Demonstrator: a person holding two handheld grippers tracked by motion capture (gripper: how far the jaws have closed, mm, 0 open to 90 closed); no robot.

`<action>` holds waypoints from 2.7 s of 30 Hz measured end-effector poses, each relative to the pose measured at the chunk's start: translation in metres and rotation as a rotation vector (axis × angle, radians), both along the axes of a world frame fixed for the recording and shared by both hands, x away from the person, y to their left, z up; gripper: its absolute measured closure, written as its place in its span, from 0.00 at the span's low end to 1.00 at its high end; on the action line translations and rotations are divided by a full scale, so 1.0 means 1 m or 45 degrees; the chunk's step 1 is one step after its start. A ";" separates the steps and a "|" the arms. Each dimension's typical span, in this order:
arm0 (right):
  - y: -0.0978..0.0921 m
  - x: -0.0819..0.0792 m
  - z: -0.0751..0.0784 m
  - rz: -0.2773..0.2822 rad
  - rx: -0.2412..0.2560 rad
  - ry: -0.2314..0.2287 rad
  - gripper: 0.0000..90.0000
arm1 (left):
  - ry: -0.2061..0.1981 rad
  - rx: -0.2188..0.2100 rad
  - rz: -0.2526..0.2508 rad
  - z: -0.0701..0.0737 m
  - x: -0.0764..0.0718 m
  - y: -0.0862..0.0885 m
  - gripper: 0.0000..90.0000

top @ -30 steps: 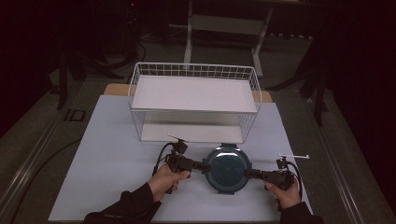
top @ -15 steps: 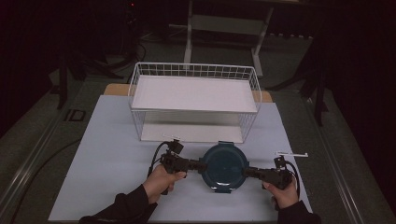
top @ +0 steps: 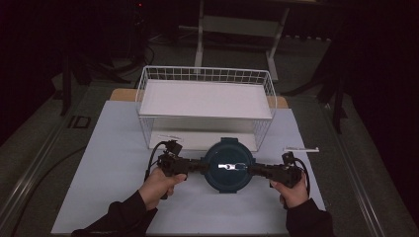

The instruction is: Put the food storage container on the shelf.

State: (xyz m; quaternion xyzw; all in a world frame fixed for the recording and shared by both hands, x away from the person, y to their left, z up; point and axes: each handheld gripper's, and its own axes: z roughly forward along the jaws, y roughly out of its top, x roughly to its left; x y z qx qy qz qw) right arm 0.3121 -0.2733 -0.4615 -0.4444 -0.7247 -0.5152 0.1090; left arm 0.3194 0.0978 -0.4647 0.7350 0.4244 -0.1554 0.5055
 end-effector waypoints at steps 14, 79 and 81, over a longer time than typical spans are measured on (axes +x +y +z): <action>0.032 0.032 0.012 0.038 -0.002 -0.107 0.63 | -0.087 -0.010 0.099 0.007 0.014 0.029 0.63; 0.066 0.089 -0.028 -0.208 -0.213 -0.179 0.49 | -0.212 0.120 0.356 -0.042 0.077 0.029 0.38; 0.068 0.084 -0.024 -0.199 -0.239 -0.198 0.47 | -0.237 0.126 0.344 -0.039 0.073 0.028 0.34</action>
